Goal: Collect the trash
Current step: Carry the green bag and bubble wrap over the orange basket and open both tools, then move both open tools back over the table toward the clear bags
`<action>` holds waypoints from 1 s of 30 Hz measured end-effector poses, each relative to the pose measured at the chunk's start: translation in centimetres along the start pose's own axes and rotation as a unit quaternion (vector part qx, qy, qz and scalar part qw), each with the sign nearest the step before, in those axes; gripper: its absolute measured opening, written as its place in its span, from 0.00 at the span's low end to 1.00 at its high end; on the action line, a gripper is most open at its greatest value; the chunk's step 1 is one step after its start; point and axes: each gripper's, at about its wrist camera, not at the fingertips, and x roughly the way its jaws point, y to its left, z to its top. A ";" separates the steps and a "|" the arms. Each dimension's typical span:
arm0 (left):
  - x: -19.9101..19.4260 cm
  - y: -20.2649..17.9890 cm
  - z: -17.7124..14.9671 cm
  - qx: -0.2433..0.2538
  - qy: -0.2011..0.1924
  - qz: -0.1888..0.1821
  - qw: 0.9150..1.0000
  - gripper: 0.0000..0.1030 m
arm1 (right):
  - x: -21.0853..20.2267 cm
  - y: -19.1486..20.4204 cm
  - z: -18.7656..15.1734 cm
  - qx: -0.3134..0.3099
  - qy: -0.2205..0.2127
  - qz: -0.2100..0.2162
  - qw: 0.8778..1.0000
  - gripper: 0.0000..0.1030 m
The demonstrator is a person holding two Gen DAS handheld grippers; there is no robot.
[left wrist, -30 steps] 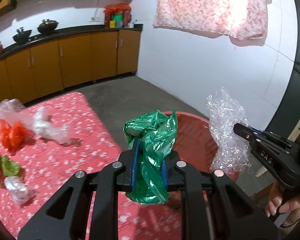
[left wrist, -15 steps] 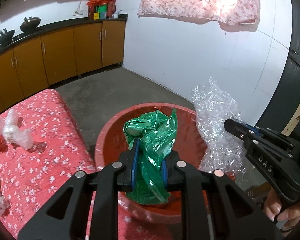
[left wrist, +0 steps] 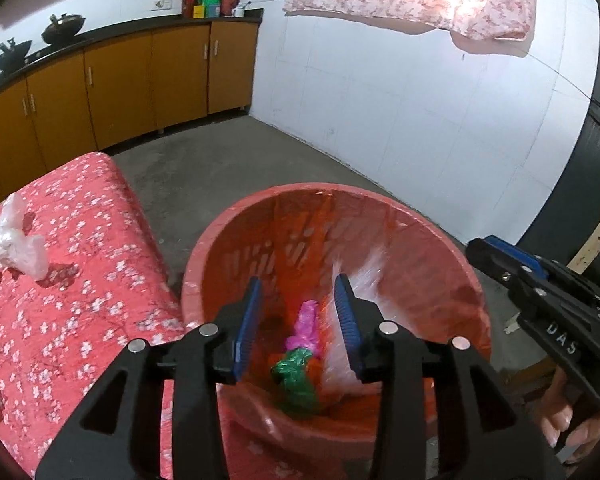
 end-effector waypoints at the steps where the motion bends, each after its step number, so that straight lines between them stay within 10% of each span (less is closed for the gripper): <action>1: -0.2 0.2 -0.1 -0.002 -0.001 0.003 1.000 0.39 | 0.0 0.0 0.0 0.000 0.000 -0.001 1.000 0.25; 12: -5.9 5.3 -2.4 -0.023 -0.039 0.106 0.993 0.50 | -1.0 3.1 -0.2 -0.029 -0.010 0.010 0.999 0.34; 19: -12.2 12.4 -5.3 -0.064 -0.074 0.234 0.967 0.64 | -1.2 7.1 -0.4 -0.051 -0.008 0.038 0.998 0.39; 24: -13.3 18.3 -7.4 -0.117 -0.041 0.291 0.949 0.66 | -1.0 10.8 -0.6 -0.068 -0.003 0.065 0.996 0.40; 30: -11.4 21.1 -8.9 -0.147 0.008 0.282 0.948 0.66 | -0.9 14.5 -1.1 -0.090 0.005 0.086 0.992 0.40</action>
